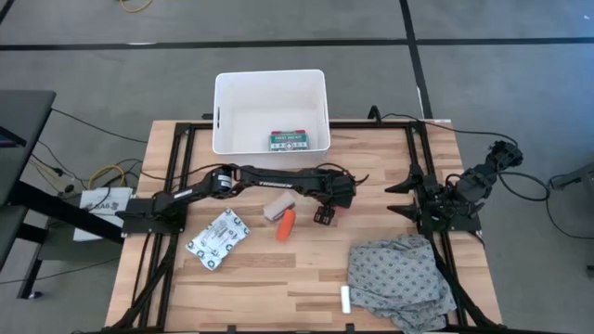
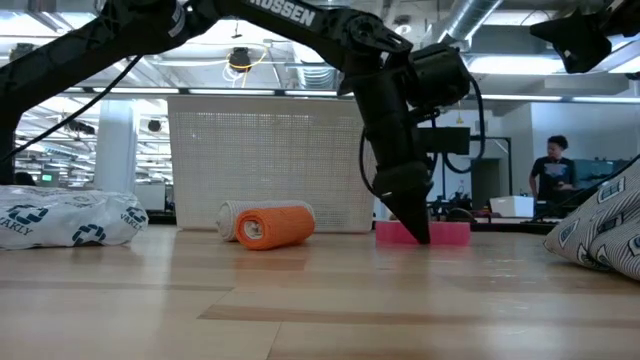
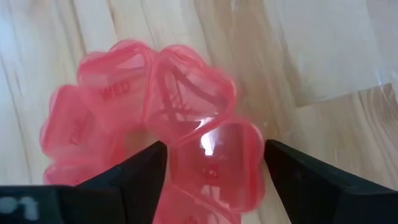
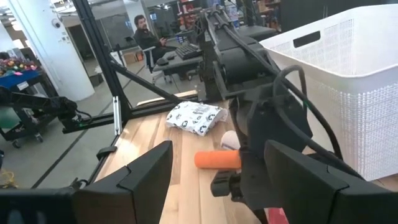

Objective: Pick & place medical supplies in basket/bin
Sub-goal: Put the pink medicine organizer into the white bin

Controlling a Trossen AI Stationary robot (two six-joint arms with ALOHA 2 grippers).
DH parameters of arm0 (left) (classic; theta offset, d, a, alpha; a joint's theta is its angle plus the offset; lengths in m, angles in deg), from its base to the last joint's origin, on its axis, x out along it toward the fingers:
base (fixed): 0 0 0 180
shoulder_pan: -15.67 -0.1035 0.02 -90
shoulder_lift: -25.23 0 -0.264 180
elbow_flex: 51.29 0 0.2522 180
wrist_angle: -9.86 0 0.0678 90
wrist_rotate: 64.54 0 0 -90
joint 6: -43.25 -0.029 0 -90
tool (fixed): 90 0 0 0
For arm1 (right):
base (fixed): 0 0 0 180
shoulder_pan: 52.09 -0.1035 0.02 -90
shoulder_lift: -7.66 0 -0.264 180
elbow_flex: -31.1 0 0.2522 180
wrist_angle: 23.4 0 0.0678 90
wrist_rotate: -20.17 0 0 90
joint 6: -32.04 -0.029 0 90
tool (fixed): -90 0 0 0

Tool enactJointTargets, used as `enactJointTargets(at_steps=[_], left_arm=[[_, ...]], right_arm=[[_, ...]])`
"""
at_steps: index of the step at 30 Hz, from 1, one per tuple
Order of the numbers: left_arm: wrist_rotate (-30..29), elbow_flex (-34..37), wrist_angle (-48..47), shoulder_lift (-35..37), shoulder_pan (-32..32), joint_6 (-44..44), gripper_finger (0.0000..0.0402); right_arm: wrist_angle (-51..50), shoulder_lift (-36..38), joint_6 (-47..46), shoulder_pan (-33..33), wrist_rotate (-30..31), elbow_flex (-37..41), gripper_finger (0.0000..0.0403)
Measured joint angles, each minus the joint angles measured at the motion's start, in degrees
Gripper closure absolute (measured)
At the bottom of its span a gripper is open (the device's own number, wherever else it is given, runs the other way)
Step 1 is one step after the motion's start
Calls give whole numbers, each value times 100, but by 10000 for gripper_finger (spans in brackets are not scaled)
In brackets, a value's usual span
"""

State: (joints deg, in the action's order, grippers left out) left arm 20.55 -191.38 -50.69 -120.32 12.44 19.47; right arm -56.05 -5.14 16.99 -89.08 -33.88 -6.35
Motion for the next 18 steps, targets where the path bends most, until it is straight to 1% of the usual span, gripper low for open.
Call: enactJointTargets(at_steps=[2,4,8,10,13,15,18], left_arm=[[52,0,2,-8,16,-178,143],[51,1,14,-16,50,-433,158],[-156,-149,-57,-17,121,-589,210],[-183,-378,-193,-68,159,-514,211],[-202,-845,-916,-78,249,-448,211],[-569,-692,-944,262,364,-648,211],[-1346,-747,-1274,808,584,-761,211]], right_arm=[[0,2,1,-1,2,0,153],[-15,1,1,-2,2,0,153],[-15,2,0,-2,2,0,153],[-17,1,1,-2,0,0,153],[-25,0,0,-2,0,0,153],[-39,0,0,-2,0,0,153],[-40,0,0,-2,2,0,153]])
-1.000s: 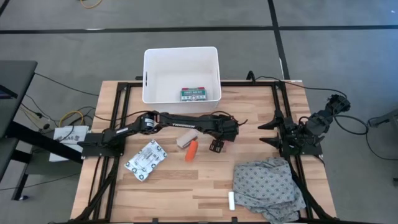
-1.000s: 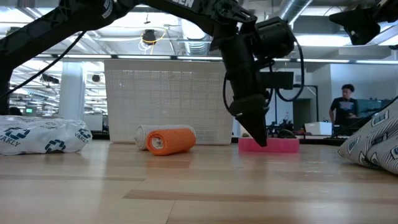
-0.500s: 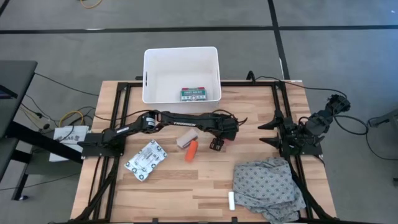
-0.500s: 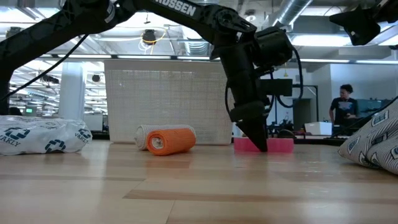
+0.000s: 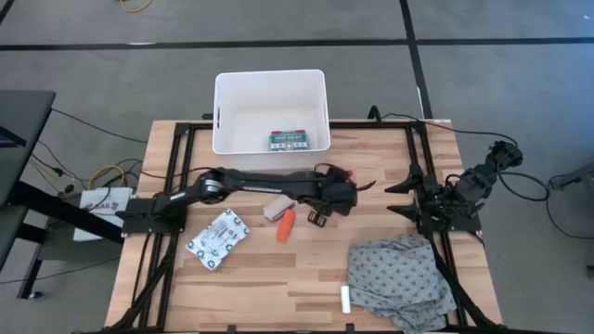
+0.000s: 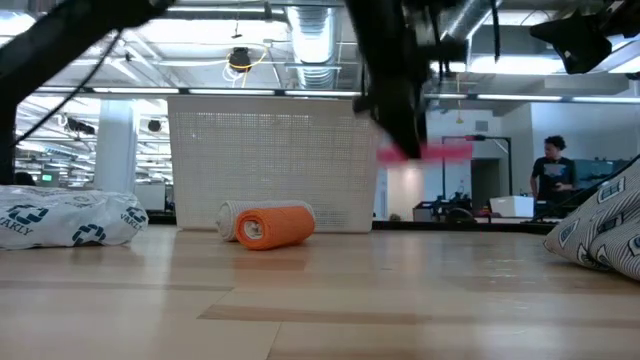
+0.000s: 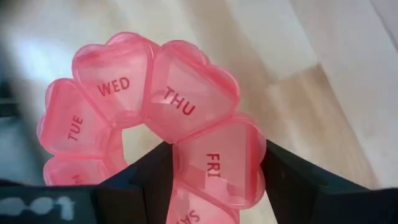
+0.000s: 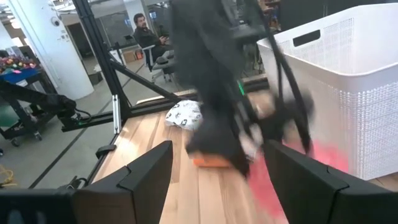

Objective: Pick & place medical supplies in basket/bin
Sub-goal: Put the pink medicine organizer into the white bin

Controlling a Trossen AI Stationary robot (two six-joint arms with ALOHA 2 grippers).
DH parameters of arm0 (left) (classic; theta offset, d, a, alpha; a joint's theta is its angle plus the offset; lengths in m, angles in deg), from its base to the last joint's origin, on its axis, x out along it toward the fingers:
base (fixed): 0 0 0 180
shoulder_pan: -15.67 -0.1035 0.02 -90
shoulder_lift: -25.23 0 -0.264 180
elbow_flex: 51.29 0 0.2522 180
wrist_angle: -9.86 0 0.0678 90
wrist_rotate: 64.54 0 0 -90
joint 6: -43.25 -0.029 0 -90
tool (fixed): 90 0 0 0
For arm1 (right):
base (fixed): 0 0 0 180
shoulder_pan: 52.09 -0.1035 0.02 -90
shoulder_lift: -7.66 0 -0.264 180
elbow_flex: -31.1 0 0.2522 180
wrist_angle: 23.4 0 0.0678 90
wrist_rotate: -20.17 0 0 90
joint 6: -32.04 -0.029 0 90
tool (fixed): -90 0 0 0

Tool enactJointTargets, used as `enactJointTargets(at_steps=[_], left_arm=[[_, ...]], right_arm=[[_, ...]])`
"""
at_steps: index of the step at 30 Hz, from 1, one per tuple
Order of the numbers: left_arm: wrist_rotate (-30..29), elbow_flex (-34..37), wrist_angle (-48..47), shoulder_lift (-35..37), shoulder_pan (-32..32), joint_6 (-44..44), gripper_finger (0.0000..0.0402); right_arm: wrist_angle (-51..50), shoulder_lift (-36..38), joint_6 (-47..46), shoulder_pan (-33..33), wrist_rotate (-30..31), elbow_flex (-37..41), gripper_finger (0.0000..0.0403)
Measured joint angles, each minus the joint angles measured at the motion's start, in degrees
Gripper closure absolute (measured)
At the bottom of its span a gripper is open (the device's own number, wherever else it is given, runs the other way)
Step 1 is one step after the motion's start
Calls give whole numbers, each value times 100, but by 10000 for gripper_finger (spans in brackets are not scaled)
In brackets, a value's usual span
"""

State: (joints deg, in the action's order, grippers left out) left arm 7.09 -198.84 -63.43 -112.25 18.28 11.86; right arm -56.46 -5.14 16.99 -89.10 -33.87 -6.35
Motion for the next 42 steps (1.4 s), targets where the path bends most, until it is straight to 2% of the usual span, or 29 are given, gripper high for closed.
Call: enactJointTargets(at_steps=[5,9,12,15,19,22,25,30,35,42], left_arm=[[-1791,-86,-21,1035,436,-438,211],[-3212,-88,-8,1814,560,-346,211],[-3636,-98,-81,2261,312,143,210],[-3213,-99,-349,2486,-185,844,207],[-2120,-73,-788,2434,-1141,1820,205],[-1572,134,-729,2254,-1794,2239,204],[-1335,391,-471,1942,-2296,2304,203],[-241,606,-428,1310,-2934,2886,196],[-277,620,-428,573,-3193,3235,182],[-291,618,-351,77,-3229,2586,164]], right_arm=[[1,2,-2,0,3,0,153],[-1,0,-132,0,4,0,153],[-1,0,-162,0,3,0,153],[-4,0,-162,0,3,0,153],[-4,-29,-162,0,3,0,153],[-16,-65,-160,0,1,0,153],[-11,-97,-143,1,7,3,153],[-34,-103,-111,0,12,6,153],[-39,-107,-137,2,10,4,153],[-42,-107,-249,2,9,4,153]])
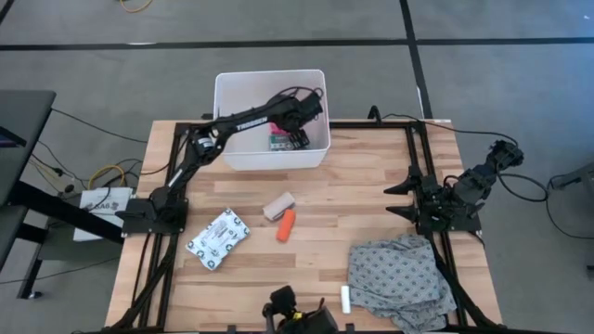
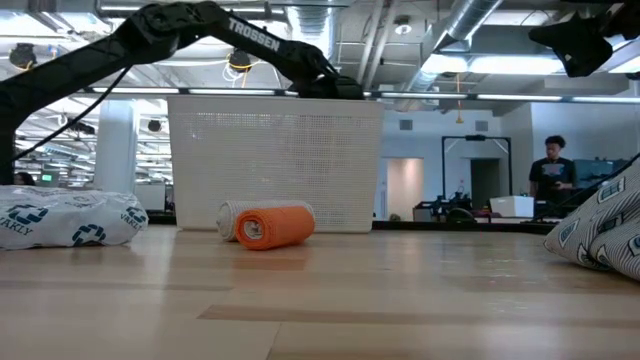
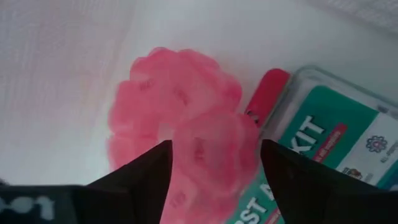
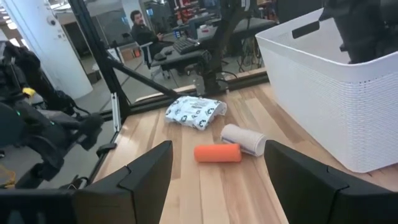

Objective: Pick & place medical supplies in basket/bin
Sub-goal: Put the pink medicine organizer into the white bin, then put the white rolled gauze into the white bin

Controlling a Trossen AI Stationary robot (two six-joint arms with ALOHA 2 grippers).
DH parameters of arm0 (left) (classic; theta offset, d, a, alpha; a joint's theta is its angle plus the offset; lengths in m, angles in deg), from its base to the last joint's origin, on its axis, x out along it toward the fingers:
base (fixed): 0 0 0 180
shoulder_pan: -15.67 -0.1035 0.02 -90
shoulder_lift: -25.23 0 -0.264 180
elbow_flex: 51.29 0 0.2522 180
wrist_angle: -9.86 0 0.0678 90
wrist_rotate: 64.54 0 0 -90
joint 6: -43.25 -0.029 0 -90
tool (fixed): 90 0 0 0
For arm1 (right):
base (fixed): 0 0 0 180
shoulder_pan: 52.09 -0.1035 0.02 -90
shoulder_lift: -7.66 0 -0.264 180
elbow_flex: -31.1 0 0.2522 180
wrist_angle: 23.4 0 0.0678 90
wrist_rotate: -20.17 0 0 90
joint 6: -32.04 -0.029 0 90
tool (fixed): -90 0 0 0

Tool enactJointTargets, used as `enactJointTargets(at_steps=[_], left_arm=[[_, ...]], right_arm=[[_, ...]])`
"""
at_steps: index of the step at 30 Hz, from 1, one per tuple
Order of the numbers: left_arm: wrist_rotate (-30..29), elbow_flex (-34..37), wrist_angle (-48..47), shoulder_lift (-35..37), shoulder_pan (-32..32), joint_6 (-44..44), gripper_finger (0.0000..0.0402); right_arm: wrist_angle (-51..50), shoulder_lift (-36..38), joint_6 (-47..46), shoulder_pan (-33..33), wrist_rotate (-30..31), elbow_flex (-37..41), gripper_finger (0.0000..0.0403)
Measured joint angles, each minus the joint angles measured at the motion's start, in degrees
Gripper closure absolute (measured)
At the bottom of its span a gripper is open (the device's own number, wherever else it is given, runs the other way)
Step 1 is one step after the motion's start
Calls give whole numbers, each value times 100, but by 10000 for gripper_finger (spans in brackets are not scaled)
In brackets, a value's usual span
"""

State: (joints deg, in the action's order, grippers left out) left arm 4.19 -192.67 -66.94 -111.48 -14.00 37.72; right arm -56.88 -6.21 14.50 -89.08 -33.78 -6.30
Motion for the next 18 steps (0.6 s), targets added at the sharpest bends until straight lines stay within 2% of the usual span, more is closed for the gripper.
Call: enactJointTargets(at_steps=[5,8,13,18], left_arm=[[-9,-6,95,-34,-2,-189,143],[-406,-19,49,-5,31,-297,135],[-935,-699,-765,25,218,-495,132],[-1103,-641,-1135,617,508,-420,132]], right_arm=[[-1,0,-2,0,0,0,153],[0,0,-2,0,1,0,153],[-1,0,0,0,-1,0,153],[0,0,-2,0,-1,0,153]])
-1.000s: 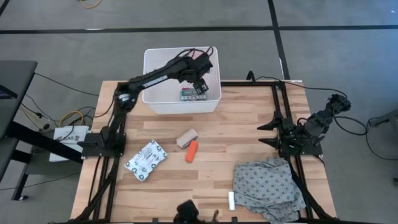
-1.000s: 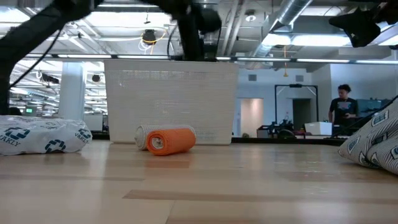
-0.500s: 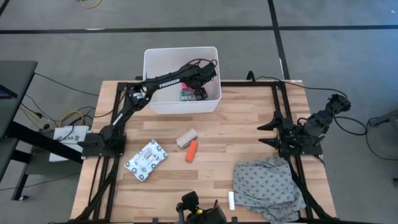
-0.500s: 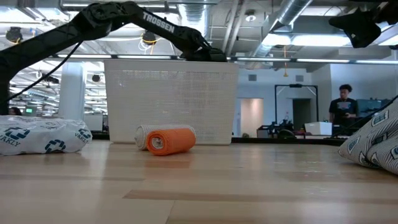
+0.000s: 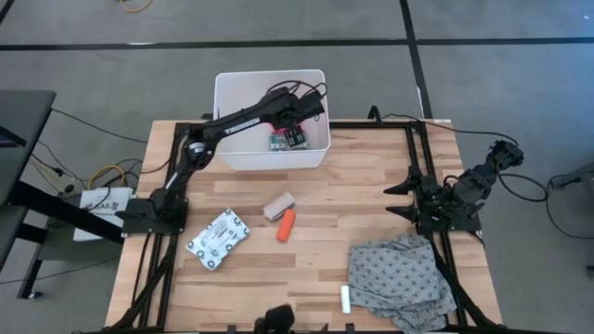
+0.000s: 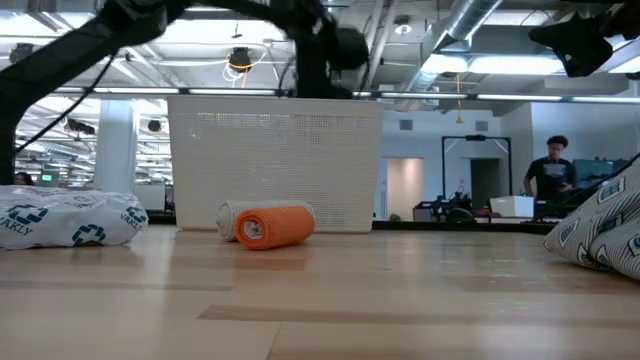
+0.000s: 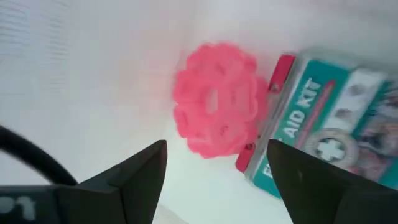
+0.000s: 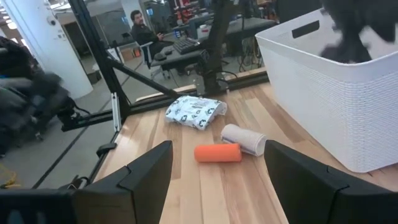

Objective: Pick & place medical supplies in basket/bin
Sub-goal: Put the white rolled gauze into the white bin

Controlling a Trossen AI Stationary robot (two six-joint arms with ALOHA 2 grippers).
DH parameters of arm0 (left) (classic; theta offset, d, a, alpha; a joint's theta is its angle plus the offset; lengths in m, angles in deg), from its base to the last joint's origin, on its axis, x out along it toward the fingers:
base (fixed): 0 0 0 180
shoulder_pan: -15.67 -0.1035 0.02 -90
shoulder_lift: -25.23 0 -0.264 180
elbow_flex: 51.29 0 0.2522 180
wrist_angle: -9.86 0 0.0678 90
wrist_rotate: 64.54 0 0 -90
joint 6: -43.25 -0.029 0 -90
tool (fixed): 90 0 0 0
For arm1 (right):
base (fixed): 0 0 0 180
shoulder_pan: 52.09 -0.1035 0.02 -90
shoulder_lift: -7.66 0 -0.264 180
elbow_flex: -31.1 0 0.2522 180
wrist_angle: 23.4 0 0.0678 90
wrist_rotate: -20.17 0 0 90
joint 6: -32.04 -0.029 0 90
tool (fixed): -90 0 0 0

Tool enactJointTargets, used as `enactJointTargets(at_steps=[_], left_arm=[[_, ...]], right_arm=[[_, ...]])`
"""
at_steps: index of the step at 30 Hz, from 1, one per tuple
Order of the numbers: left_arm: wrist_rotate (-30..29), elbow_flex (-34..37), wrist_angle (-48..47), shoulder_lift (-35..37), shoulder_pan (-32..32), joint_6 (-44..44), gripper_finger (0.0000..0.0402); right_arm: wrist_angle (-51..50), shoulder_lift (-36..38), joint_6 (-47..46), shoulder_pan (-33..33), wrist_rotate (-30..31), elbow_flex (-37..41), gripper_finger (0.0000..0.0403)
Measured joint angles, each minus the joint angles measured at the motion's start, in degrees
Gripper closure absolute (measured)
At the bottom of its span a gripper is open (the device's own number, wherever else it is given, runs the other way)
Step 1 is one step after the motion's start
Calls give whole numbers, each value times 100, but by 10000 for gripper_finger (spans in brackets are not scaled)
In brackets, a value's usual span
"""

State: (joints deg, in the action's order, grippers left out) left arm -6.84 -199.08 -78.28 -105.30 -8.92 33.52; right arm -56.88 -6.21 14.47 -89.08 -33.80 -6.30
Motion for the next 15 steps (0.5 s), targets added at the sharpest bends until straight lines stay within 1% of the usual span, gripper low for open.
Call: enactJointTargets(at_steps=[2,5,9,11,13,15], left_arm=[[-9,-103,-301,259,154,228,132],[6,-80,-559,715,423,530,132],[3,-78,-1011,1357,855,625,132],[2,-83,-1240,1665,1064,807,132],[-8,-81,-1530,1916,1286,1096,132],[-9,-72,-1581,2168,1503,1367,132]], right_arm=[[2,0,0,0,0,0,153],[6,0,-42,0,1,-2,153],[20,0,-247,0,0,-2,153],[73,0,-249,0,0,-2,153],[431,-25,-176,0,2,80,153],[875,-103,212,0,-94,166,153]])
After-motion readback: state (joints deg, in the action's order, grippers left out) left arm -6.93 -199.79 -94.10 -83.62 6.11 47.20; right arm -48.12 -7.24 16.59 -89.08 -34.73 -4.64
